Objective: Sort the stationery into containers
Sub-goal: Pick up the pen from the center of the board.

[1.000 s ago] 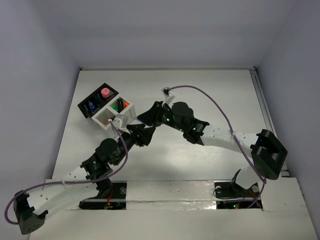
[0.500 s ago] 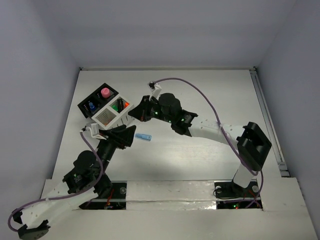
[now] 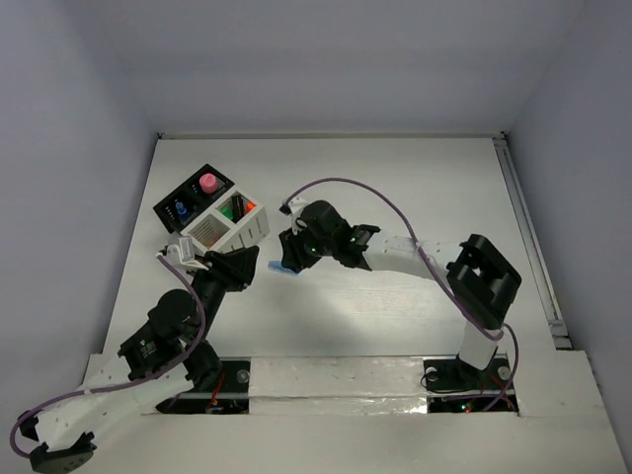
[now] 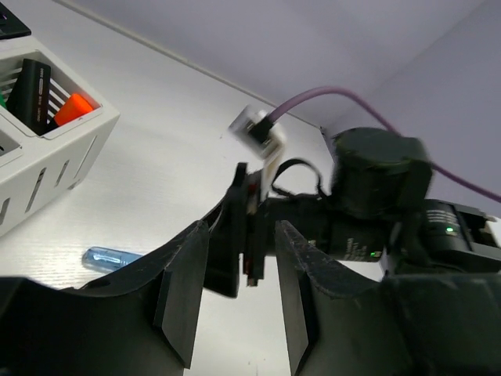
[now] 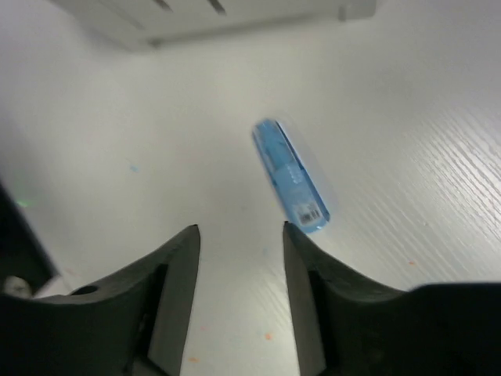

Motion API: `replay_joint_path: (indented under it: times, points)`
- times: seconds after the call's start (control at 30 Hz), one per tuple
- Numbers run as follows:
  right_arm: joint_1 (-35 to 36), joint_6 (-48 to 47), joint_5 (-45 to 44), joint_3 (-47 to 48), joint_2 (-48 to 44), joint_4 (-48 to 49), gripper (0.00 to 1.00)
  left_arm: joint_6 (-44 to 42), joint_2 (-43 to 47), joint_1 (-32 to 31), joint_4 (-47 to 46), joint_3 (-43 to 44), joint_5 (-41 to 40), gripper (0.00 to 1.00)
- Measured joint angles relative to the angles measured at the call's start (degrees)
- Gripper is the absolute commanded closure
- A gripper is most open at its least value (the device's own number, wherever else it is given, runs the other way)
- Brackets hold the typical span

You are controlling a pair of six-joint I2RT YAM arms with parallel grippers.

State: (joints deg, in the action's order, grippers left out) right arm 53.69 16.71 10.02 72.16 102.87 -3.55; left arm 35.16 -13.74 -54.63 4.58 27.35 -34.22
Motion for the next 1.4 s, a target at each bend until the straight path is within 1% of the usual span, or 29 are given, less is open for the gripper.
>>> replay_joint_path:
  times: [0.03, 0.13, 0.23, 0.37, 0.6, 0.63, 0.7, 0.73, 0.77, 0.87, 1.03, 1.17, 1.23, 1.33, 1.4]
  points:
    - [0.0, -2.4, 0.0, 0.0, 0.9, -1.3, 0.39, -0.1, 0.0, 0.0, 0.0, 0.0, -0.1, 0.64]
    - [-0.1, -8.6, 0.0, 1.6, 4.9, -5.4, 0.37, -0.2, 0.1, 0.0, 0.8, 0.7, -0.1, 0.63]
    - [-0.1, -13.2, 0.1, 5.7, 10.0, -8.8, 0.37, -0.4, 1.1, 0.0, 2.0, 2.4, -0.2, 0.63]
    - [-0.1, -16.7, 0.0, 12.3, 17.0, -11.4, 0.36, -0.7, 4.3, 0.0, 2.7, 3.9, -0.2, 0.62]
    - [0.8, -20.2, -4.0, 20.4, 22.3, -14.2, 0.38, -1.5, 6.2, 0.0, 5.6, 7.7, -0.8, 0.63]
    - [1.2, -20.7, -5.1, 21.2, 22.8, -14.8, 0.4, -1.7, 6.2, 0.0, 6.3, 8.4, -0.8, 0.63]
    - [2.1, -21.7, -7.5, 23.0, 23.8, -16.2, 0.47, -2.1, 6.4, 0.0, 7.3, 9.6, -1.1, 0.62]
    - [2.4, -21.9, -8.4, 23.8, 24.2, -16.7, 0.52, -2.3, 6.6, 0.0, 7.9, 10.3, -1.3, 0.62]
    - [2.8, -22.1, -9.4, 24.3, 24.6, -16.9, 0.66, -2.5, 6.8, 0.0, 8.3, 10.8, -1.6, 0.61]
    - [3.4, -22.1, -10.7, 24.8, 24.8, -17.4, 0.78, -3.2, 8.0, 0.0, 9.7, 12.0, -2.4, 0.59]
    - [3.5, -20.2, -11.7, 23.7, 23.6, -17.5, 0.85, -4.9, 8.8, 0.0, 12.1, 13.6, -3.8, 0.58]
    - [3.5, -17.1, -12.0, 21.3, 19.0, -18.0, 0.87, -6.7, 9.0, 0.0, 13.2, 15.4, -5.0, 0.57]
    - [3.5, -15.2, -11.5, 20.7, 15.3, -16.7, 0.87, -7.1, 9.5, 0.0, 13.2, 15.4, -5.3, 0.57]
    - [3.5, -12.2, -9.9, 19.6, 8.9, -10.6, 0.87, -7.6, 10.2, 0.0, 13.2, 15.3, -5.4, 0.56]
    - [3.5, -10.3, -8.9, 19.7, 5.7, -4.0, 0.88, -7.8, 10.3, 0.0, 13.2, 15.2, -5.4, 0.56]
